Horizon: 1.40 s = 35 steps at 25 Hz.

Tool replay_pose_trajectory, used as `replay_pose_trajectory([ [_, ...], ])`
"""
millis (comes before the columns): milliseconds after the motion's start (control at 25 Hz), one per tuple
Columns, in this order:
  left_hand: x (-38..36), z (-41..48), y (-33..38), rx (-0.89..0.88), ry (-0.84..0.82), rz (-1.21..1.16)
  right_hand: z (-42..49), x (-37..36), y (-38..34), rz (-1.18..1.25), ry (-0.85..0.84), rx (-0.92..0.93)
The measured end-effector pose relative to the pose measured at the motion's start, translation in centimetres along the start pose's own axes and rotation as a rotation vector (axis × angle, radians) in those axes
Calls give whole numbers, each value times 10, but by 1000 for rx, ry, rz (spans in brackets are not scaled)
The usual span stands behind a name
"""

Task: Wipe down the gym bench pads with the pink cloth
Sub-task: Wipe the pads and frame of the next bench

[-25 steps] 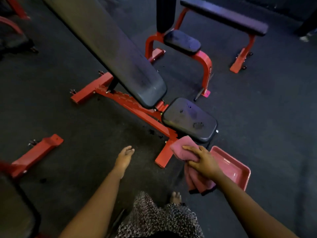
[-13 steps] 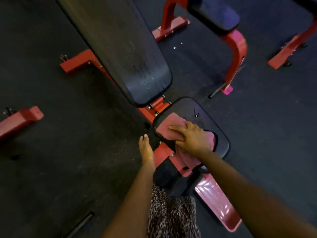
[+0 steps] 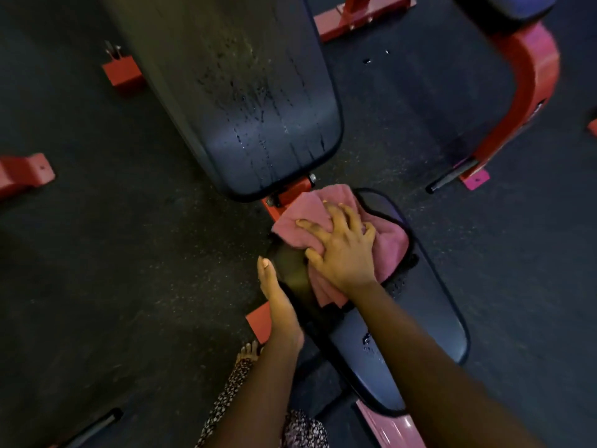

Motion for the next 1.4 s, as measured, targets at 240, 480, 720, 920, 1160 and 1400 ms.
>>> replay_pose_trajectory([
  [240, 1, 0, 6, -145, 44, 95, 42, 19, 83, -60, -13, -344],
  [480, -7, -16, 18, -249, 110, 154, 4, 18, 67, -42, 62, -430],
  [720, -4, -50, 30, -227, 49, 296, -91, 6, 0, -24, 98, -432],
  [920, 8, -124, 20, -581, -81, 641, -174, -1, -35, -52, 112, -324],
  [1160, -28, -123, 11, -1013, -291, 1225, -170, 5, 6, -48, 190, -444],
  [1400, -80, -99, -5, -1400, -617, 1636, -159, 21, 80, 14, 274, -739],
])
Point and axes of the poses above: each hand's wrist, its own z-axis towards the middle knuckle, its own x-axis out of the back of the hand, y = z × x, the point moved 4 cm from there along z, towards the middle knuckle, and after that the axes turned 8 degrees about y, right-handed, at the moved point
